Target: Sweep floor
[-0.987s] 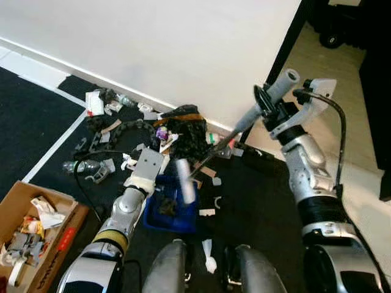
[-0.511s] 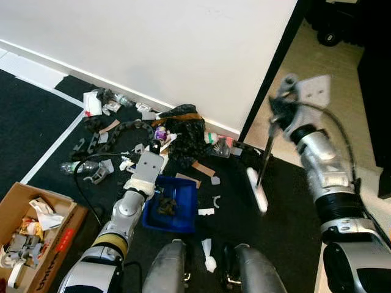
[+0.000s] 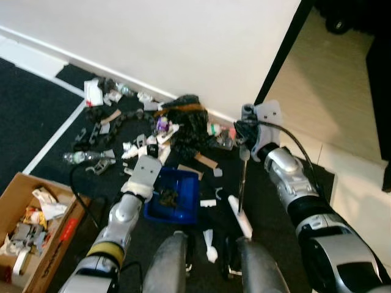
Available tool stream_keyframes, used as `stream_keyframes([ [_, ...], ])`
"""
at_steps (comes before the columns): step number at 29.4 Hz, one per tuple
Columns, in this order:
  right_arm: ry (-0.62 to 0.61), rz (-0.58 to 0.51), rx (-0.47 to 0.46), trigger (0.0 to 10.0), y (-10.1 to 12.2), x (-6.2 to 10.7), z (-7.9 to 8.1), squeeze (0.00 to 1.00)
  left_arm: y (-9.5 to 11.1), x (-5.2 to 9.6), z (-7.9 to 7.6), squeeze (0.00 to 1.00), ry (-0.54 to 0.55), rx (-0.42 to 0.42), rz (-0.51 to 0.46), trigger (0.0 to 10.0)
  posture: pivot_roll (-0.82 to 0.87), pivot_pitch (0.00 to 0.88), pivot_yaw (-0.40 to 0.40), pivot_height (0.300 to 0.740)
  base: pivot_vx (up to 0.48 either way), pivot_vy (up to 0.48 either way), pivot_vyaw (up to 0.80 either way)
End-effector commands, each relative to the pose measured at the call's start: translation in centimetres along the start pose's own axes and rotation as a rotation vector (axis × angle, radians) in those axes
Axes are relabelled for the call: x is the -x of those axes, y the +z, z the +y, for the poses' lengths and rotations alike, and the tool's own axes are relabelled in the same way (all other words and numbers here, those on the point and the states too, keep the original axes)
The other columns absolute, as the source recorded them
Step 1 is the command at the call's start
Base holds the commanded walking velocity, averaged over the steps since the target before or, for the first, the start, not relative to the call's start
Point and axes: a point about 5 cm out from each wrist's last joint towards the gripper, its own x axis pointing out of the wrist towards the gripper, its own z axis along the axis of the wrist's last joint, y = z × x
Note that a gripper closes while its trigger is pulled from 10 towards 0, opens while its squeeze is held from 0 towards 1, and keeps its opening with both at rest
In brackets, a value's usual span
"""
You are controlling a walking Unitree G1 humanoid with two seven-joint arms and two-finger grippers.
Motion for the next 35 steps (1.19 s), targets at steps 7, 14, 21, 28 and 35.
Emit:
stream_keyframes([
  [7,0.023,-0.1,-0.143,10.0,1.0,-0.6,0.8,0.0,-1.8,1.1,-0.4,0.0,-0.028,-0.021,0.089,10.0,0.14,0.294,-0.031,0.74,0.0,0.0,0.0],
  [14,0.021,-0.218,-0.304,10.0,2.9,-1.4,1.3,0.0,-1.4,0.9,-0.9,0.0,-0.034,-0.014,0.079,10.0,0.14,0.288,-0.031,0.74,0.0,0.0,0.0],
  [21,0.07,-0.356,-0.514,10.0,4.7,-1.7,2.0,0.0,-1.4,0.9,-0.9,0.0,-0.038,-0.016,0.083,10.0,0.15,0.285,-0.026,0.74,0.0,0.0,0.0],
  [28,0.086,-0.411,-0.479,10.0,6.0,-1.5,1.4,0.0,-1.3,0.8,-1.0,0.0,-0.042,-0.017,0.084,10.0,0.14,0.277,-0.023,0.74,0.0,0.0,0.0],
  [35,0.012,-0.487,-0.21,10.0,9.1,0.0,-2.2,0.0,-1.0,0.5,-1.3,0.0,-0.05,-0.017,0.084,10.0,0.12,0.269,-0.025,0.74,0.0,0.0,0.0],
])
